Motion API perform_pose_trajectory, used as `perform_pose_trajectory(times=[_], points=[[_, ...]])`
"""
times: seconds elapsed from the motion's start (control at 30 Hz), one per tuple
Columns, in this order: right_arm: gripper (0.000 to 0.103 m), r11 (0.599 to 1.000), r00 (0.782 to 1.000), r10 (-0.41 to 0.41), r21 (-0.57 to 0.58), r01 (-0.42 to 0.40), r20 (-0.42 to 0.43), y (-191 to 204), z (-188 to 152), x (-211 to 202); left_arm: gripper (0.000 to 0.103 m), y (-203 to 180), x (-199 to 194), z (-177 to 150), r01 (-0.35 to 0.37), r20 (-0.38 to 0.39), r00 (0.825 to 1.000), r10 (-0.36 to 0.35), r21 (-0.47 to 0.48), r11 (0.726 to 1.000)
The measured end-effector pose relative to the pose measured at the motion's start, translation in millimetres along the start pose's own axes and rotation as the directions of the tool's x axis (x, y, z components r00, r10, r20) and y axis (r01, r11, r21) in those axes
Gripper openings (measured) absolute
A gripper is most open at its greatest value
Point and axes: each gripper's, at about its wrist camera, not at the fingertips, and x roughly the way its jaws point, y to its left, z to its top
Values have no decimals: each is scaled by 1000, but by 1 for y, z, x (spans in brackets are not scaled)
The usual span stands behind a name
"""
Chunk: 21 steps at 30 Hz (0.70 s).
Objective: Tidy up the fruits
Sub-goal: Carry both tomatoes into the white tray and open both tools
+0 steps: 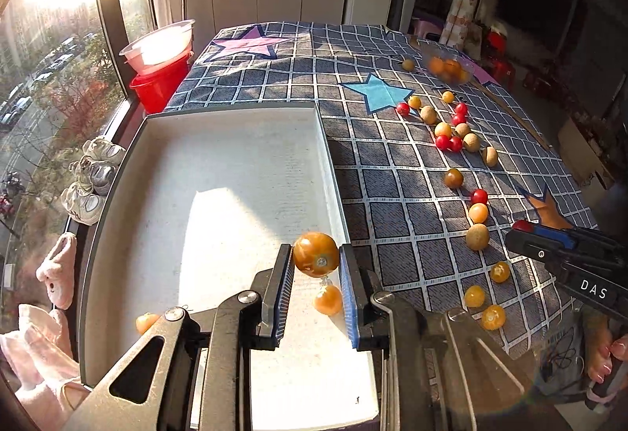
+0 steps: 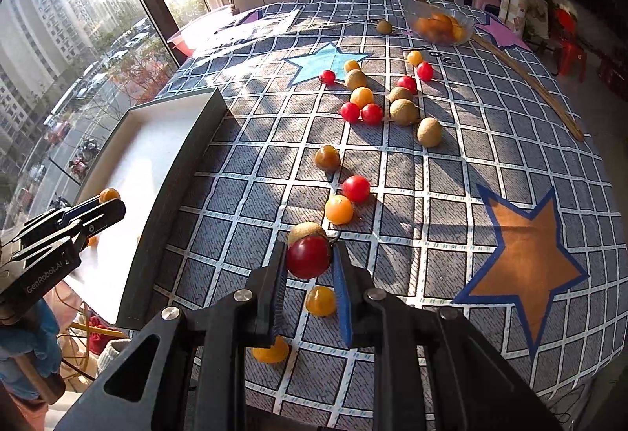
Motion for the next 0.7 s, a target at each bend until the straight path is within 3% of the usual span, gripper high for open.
perform_pose_trajectory(times=[0.37, 0.7], points=[[24, 988, 996, 87, -126, -90, -33, 82, 17, 17, 25, 51, 7, -24, -68, -29, 997, 66, -77, 995], [24, 966, 982, 150, -197, -170, -114, 139, 31, 56, 25, 64, 20, -41, -85, -81, 994, 78, -87, 993]])
